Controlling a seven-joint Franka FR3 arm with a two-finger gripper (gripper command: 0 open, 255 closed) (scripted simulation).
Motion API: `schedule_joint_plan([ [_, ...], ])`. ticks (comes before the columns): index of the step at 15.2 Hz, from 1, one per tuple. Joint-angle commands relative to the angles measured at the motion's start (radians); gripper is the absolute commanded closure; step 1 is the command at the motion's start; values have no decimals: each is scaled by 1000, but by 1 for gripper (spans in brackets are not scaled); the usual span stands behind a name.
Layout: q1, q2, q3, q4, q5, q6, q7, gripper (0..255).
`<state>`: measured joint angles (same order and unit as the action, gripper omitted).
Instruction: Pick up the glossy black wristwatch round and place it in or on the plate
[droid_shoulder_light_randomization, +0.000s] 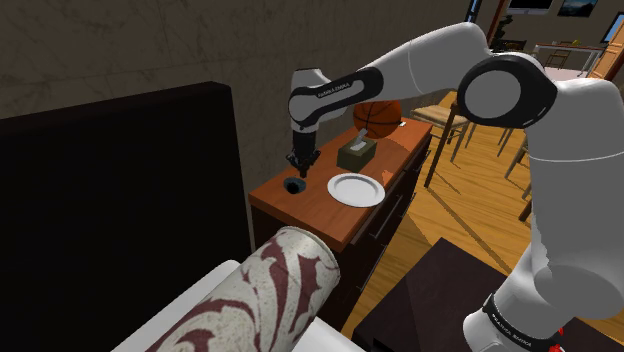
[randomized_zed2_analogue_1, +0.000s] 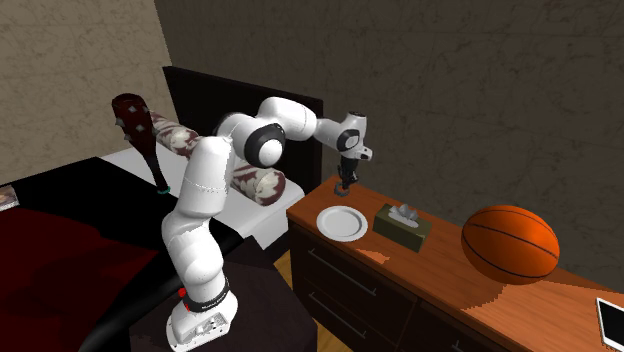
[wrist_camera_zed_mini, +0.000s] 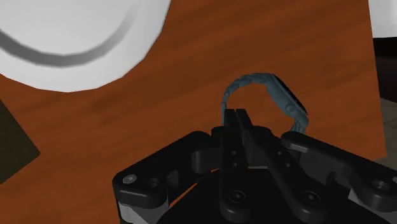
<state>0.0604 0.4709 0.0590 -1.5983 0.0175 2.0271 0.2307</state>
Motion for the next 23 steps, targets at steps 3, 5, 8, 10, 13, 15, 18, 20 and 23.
schedule_joint_plan([
  [3, -5, 37, 16, 58, 17, -34, -40, 0],
  [5, -11, 115, 49, 182, 46, -108, -114, 0],
  [8, -12, 185, 76, 281, 64, -163, -168, 0],
  [10, -10, 189, 76, 260, 64, -139, -168, 0],
  [13, -8, 197, 77, 233, 64, -103, -169, 0],
  [15, -6, 201, 77, 219, 64, -84, -169, 0],
  [18, -7, 201, 77, 219, 64, -84, -169, 0],
  [20, -7, 201, 77, 219, 64, -84, -169, 0],
  [23, -6, 202, 78, 214, 64, -79, -168, 255],
])
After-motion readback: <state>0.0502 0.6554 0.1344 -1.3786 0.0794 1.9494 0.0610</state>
